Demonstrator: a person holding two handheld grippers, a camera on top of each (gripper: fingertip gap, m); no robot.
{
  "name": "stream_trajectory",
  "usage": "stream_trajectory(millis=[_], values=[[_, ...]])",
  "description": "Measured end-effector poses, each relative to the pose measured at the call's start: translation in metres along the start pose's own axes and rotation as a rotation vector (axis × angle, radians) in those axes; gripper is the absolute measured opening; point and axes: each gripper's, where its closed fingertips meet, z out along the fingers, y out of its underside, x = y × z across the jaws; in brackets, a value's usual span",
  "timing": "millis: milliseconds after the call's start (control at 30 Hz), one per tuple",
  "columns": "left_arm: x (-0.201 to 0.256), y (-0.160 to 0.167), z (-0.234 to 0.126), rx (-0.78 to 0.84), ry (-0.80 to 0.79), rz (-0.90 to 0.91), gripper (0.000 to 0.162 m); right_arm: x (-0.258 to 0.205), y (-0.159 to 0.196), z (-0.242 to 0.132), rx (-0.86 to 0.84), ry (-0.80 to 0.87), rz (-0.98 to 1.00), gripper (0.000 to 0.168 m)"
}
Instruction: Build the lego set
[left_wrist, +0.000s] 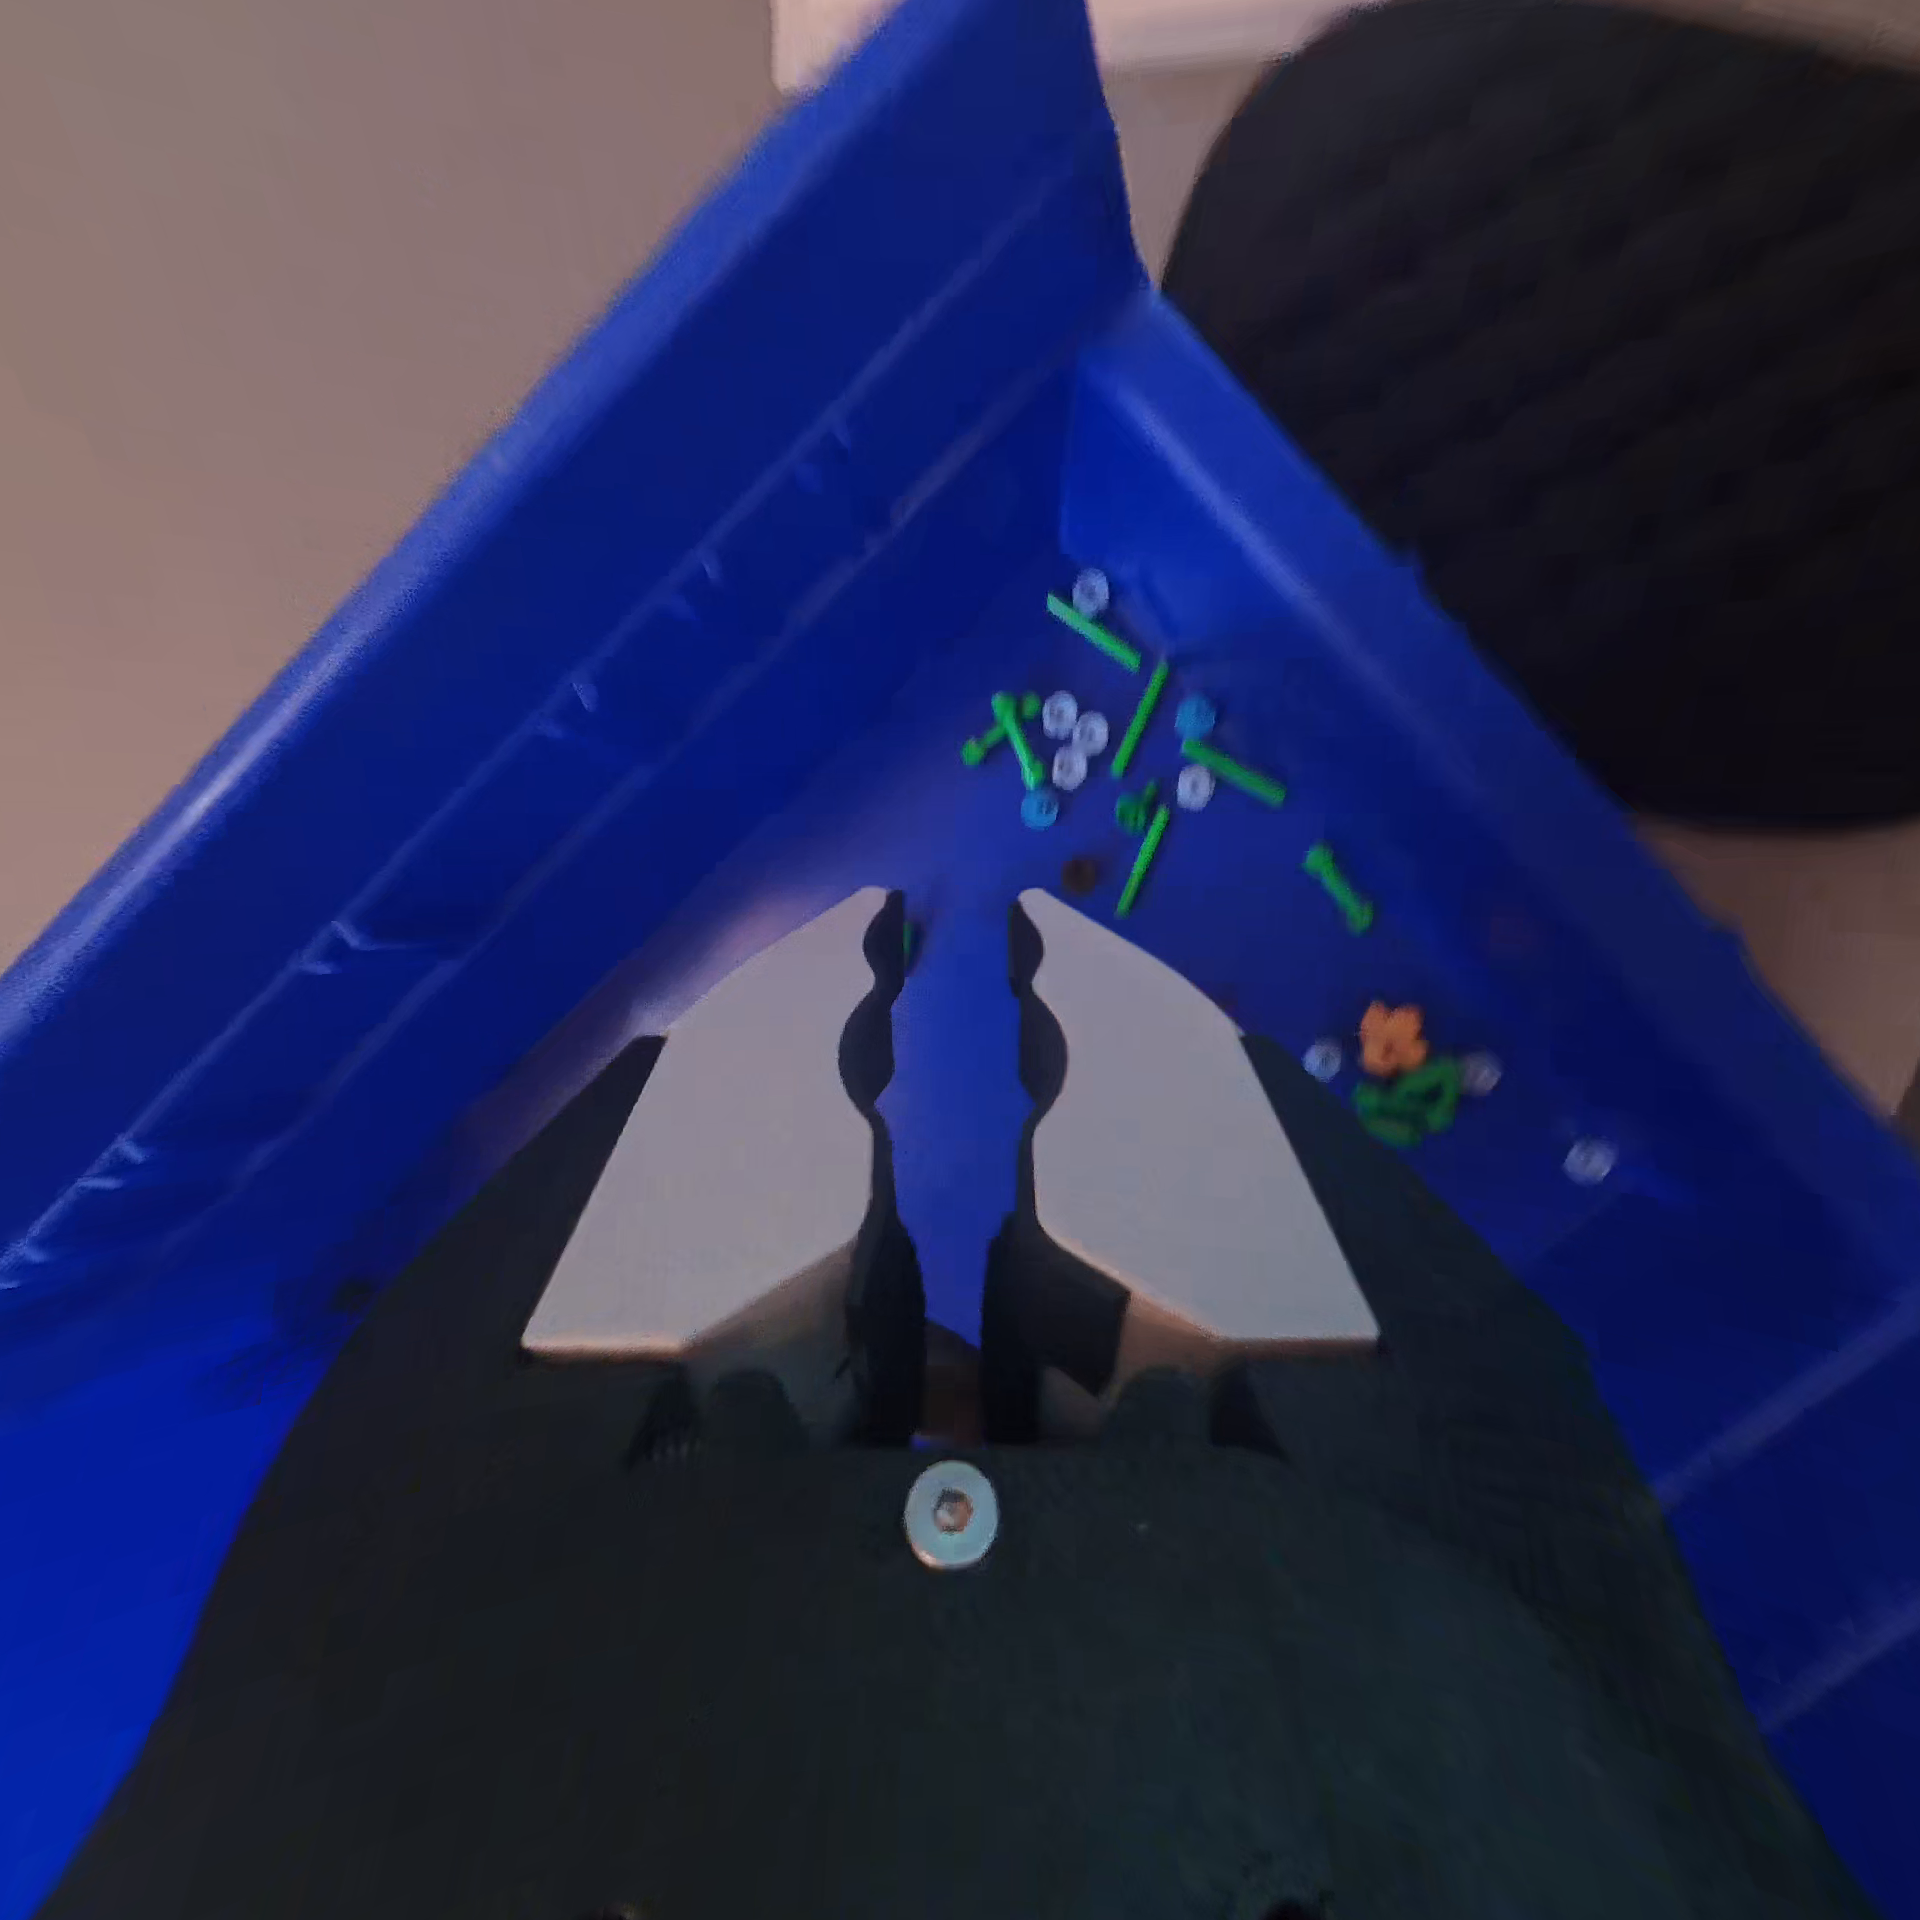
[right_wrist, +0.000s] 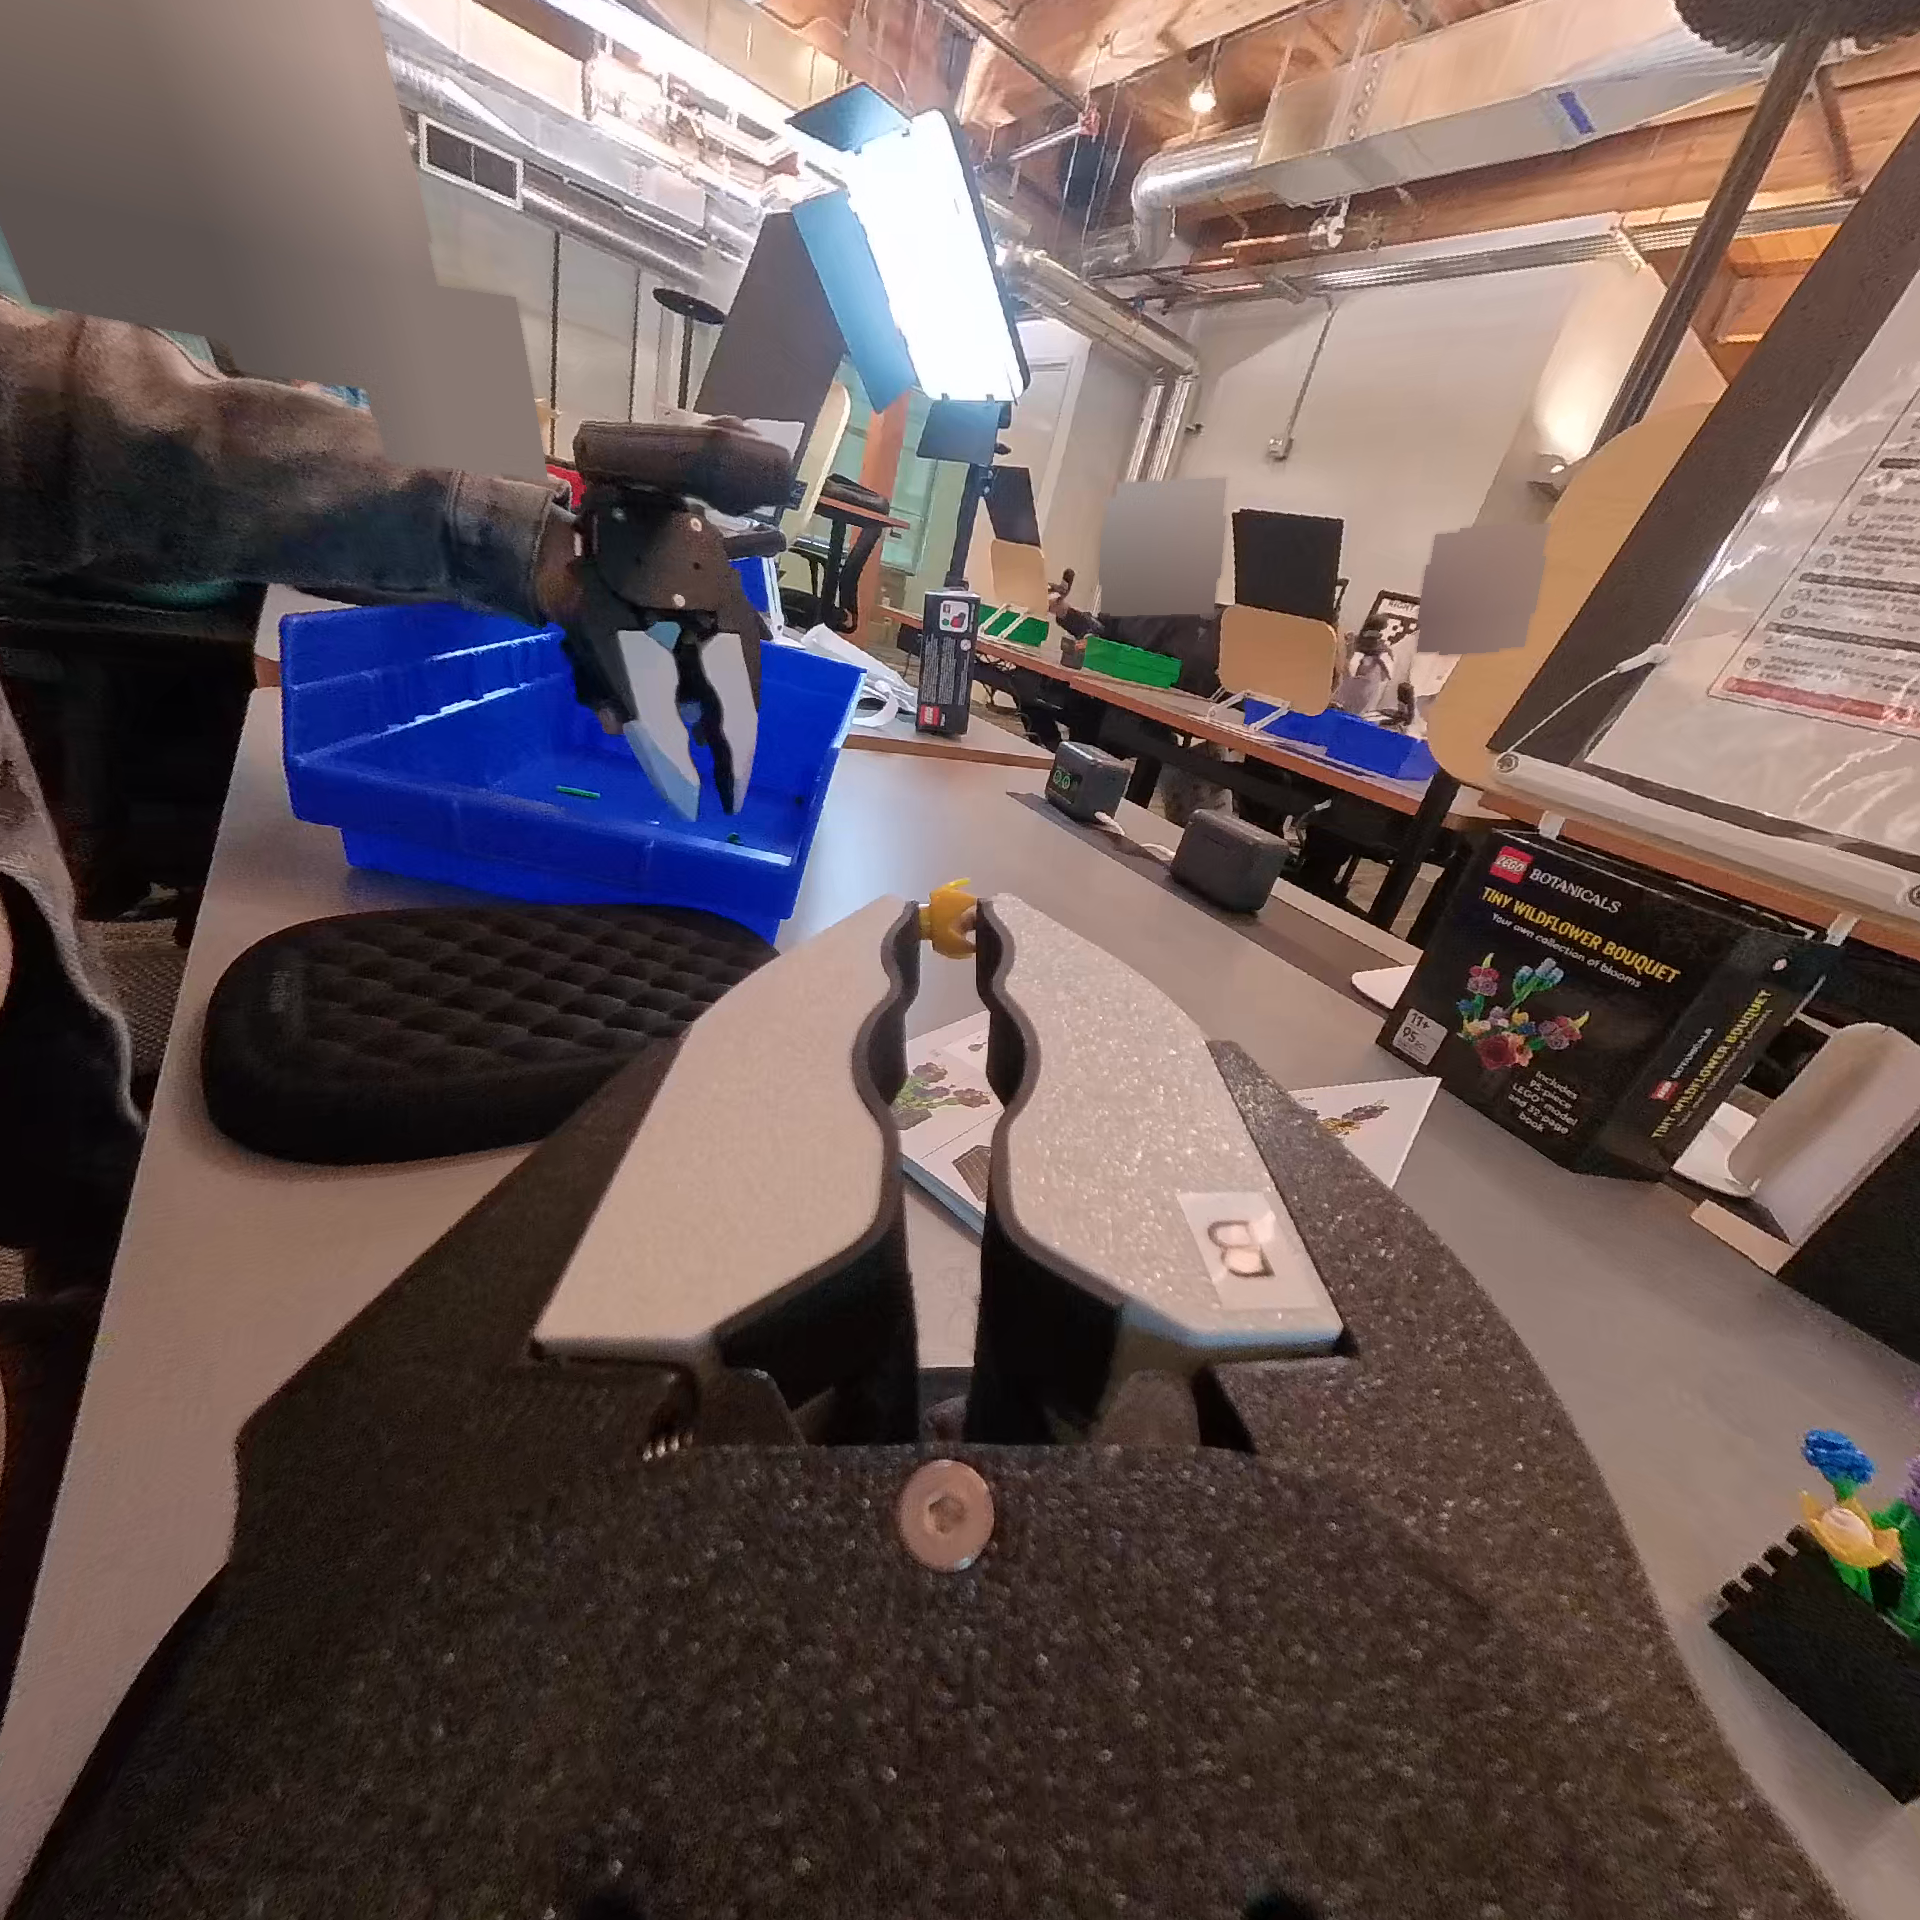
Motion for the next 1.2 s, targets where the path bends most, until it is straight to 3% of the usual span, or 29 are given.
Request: stream_trajectory(millis=[167, 467, 900, 1067, 1200], values=[[0.01, -0.025, 0.013, 0.082, 0.058, -0.2, 0.012, -0.002, 0.002, 0.001, -0.014, 0.0, -0.015, 0.01], [0.018, -0.021, 0.027, -0.043, 0.127, -0.261, 0.011, -0.002, 0.001, 0.002, -0.012, 0.005, -0.027, 0.01], [0.014, -0.019, 0.044, -0.133, 0.084, -0.324, 0.003, -0.001, -0.003, 0.0, 0.018, 0.009, -0.031, 0.01], [0.007, -0.033, 0.01, -0.053, -0.017, -0.324, 0.003, -0.002, -0.004, -0.001, 0.027, 0.006, -0.033, 0.01], [0.049, -0.089, -0.026, 0.106, -0.05, -0.192, 0.002, -0.002, -0.003, 0.0, 0.028, 0.005, -0.036, 0.01]])
